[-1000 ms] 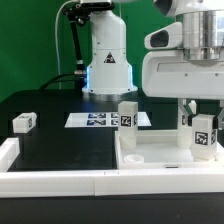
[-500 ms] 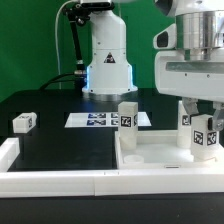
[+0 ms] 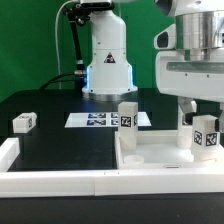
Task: Assemble square table
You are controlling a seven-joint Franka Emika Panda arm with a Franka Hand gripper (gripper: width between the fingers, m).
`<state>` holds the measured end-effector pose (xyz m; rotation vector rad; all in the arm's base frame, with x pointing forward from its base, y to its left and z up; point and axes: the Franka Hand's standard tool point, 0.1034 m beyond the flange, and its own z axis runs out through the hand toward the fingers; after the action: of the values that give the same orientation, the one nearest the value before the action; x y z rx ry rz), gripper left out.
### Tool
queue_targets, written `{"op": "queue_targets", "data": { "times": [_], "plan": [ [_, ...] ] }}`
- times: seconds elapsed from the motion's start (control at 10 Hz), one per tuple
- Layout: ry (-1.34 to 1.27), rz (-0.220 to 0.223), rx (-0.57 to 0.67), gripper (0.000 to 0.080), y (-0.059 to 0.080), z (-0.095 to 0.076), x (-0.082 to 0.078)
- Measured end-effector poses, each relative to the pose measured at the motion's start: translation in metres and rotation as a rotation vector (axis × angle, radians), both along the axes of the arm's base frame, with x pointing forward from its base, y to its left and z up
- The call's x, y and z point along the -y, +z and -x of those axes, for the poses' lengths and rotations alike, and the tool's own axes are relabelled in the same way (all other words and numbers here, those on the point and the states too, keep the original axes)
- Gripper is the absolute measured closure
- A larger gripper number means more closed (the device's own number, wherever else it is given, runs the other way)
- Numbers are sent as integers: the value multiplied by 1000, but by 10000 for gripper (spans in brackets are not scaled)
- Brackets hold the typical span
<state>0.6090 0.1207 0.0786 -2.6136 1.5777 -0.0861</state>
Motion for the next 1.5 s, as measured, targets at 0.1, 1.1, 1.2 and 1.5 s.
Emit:
{"op": "queue_targets", "data": {
  "times": [0.1,1.1,1.2,1.5],
  "plan": [
    [85,11,4,184,0,0,0],
    [1039,112,48,150,-3,-1,1],
    [1096,118,50,150,-3,-1,1],
    [1177,143,65,164,-2,-3,2]
  ]
}}
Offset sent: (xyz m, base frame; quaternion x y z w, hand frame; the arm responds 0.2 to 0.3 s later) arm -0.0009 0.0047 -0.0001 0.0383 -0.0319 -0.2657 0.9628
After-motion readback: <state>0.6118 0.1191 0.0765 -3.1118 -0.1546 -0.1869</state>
